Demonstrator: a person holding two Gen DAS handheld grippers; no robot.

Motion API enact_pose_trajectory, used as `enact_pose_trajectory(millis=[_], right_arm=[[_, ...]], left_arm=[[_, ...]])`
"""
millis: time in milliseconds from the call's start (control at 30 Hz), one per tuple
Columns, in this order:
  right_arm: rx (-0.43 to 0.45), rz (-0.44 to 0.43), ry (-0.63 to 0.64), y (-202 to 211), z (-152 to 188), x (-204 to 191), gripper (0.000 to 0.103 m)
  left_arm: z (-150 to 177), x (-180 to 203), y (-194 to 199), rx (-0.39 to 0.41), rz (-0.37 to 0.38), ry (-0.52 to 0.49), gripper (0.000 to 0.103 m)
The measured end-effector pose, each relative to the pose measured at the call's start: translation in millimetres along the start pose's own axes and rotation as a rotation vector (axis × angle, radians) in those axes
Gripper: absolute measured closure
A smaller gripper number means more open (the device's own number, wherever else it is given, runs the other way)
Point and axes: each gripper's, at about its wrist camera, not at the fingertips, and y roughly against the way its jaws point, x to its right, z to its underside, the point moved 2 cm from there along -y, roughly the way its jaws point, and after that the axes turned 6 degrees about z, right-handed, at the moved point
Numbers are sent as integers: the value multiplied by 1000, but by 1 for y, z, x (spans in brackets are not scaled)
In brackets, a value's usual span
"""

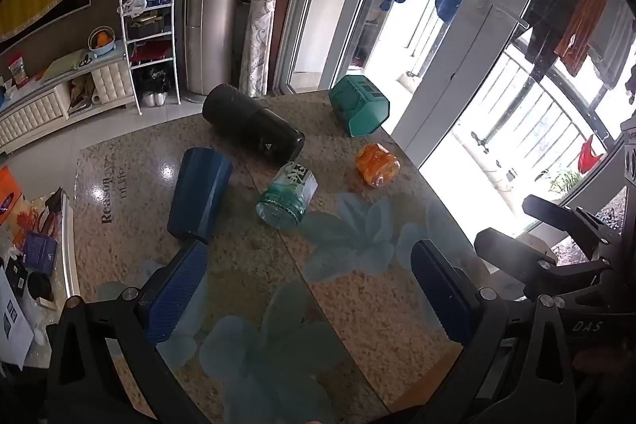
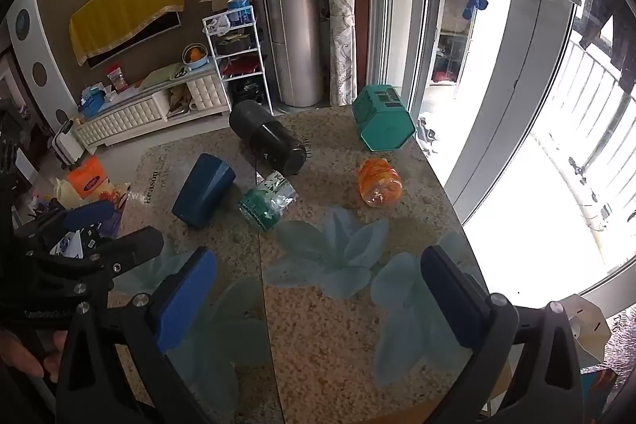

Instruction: Flip cup upright

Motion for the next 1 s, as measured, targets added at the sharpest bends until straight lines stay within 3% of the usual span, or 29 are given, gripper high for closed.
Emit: enact_pose_trajectory(millis=[1000], right_arm=[[0,-15,-7,-2,0,1,0]], left_arm=[[2,2,5,21,-15,-16,0]])
